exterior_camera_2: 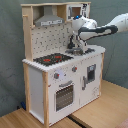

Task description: Play with the kitchen

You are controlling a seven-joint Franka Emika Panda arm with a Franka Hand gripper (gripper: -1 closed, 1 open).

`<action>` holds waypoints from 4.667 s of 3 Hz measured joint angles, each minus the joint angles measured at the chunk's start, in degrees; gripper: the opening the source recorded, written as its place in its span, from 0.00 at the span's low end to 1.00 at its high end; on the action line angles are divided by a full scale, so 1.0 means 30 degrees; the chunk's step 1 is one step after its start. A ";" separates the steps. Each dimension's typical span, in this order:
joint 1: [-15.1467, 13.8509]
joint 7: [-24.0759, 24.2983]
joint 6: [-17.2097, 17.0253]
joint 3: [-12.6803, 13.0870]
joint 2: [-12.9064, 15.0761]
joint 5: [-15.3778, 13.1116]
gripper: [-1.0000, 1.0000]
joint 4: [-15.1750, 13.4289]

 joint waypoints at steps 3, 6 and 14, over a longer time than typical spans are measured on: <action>-0.3774 0.0778 0.1705 0.3898 -0.0067 0.0552 1.00 0.0338; -0.6018 0.0761 0.1875 0.5876 -0.0111 0.1971 0.00 0.0246; -0.3701 0.1914 -0.0153 0.8605 0.1248 0.2925 0.00 0.6222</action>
